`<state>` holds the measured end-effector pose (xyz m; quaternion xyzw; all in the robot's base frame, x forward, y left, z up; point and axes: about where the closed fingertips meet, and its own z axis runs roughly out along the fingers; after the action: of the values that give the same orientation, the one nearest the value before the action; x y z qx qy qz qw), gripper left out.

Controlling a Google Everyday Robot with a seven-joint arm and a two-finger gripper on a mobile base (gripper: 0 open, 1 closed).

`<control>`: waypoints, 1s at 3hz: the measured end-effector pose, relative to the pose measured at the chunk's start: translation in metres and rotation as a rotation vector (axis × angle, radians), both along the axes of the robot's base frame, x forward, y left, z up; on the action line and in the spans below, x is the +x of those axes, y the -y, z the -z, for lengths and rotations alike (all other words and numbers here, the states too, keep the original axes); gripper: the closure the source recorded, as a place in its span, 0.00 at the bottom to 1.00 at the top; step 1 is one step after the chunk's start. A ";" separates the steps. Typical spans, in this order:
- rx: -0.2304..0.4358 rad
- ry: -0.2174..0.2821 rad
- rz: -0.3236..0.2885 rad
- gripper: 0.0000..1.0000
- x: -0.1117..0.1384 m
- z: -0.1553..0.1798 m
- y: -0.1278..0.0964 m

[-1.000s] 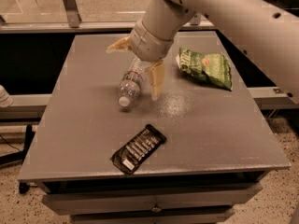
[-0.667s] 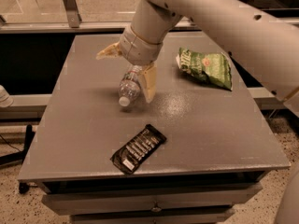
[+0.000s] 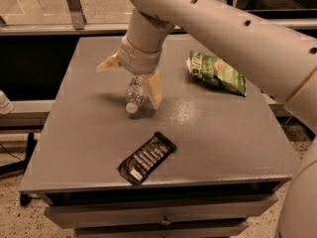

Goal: Place water bottle upright

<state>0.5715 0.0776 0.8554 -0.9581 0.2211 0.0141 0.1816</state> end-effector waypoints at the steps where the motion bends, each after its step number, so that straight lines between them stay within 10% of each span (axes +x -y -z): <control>1: -0.046 0.075 -0.022 0.00 0.012 0.002 -0.001; 3: -0.155 0.164 -0.060 0.39 0.024 0.006 0.007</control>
Offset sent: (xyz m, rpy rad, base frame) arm 0.0351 -0.0021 0.0016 -0.1619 -0.2168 0.0635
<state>0.5958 0.0708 0.8492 -0.9734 0.1771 -0.0761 0.1238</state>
